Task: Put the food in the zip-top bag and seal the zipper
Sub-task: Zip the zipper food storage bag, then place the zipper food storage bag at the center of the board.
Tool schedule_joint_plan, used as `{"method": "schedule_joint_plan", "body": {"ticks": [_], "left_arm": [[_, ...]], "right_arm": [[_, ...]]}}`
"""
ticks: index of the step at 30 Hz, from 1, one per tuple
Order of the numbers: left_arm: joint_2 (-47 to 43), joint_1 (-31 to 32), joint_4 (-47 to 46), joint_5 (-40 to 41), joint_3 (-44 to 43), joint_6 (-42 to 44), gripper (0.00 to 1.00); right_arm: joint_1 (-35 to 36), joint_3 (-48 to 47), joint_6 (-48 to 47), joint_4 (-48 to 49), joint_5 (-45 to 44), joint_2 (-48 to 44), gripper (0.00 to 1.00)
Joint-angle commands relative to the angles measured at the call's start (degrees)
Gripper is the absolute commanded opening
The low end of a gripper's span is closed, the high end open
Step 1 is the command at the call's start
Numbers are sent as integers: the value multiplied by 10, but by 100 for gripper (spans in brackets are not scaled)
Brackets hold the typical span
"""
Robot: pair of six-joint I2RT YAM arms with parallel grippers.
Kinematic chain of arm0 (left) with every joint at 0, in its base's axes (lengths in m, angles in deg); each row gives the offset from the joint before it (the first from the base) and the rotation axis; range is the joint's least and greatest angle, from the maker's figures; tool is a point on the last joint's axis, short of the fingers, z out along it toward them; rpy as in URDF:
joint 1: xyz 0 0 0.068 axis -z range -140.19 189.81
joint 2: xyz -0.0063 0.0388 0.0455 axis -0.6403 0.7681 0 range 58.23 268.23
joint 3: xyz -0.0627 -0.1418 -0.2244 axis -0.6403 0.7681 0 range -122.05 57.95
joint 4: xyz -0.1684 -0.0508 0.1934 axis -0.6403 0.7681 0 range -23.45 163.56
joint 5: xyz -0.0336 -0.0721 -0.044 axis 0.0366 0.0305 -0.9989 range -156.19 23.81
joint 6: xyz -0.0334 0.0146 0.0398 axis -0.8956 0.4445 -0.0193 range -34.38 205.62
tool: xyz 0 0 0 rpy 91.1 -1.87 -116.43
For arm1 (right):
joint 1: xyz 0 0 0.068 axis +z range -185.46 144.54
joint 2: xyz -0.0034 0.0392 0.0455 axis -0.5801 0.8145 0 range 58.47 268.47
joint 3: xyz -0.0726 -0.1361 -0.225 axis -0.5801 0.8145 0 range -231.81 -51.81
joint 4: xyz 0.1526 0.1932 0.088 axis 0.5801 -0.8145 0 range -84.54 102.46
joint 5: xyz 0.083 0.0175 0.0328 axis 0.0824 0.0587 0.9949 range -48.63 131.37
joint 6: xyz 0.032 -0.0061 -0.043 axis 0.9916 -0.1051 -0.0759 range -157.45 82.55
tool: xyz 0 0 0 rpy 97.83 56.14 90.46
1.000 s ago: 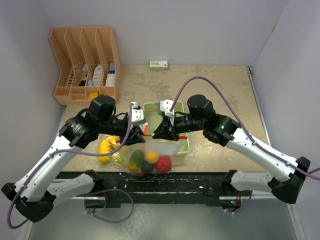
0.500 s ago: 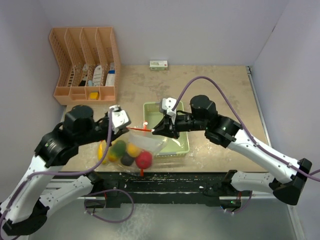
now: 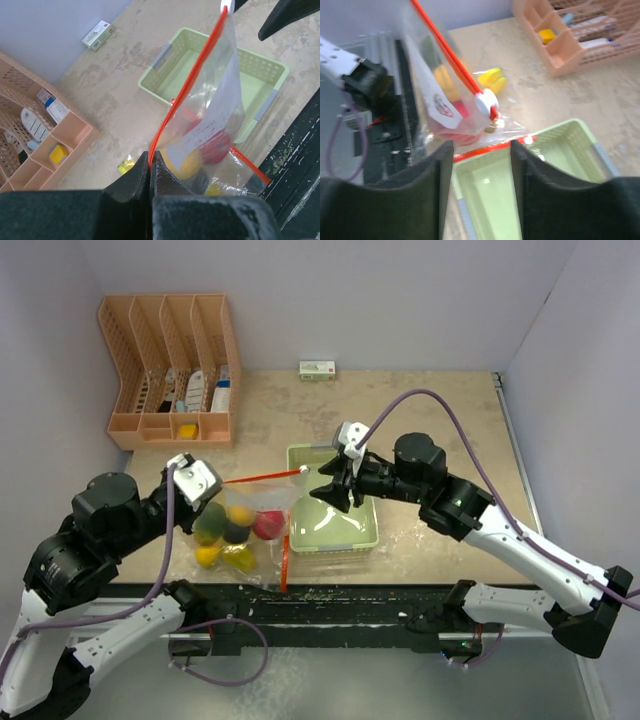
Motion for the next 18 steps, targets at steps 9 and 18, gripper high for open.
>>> {"method": "schedule_joint_plan", "body": {"ticks": [9, 18], "left_arm": [[28, -3, -157, 223, 6, -104, 0], [128, -3, -190, 232, -2, -233, 99]], "right_arm": [[-6, -95, 198, -76, -303, -7, 100], [-6, -105, 257, -115, -327, 16, 100]]}}
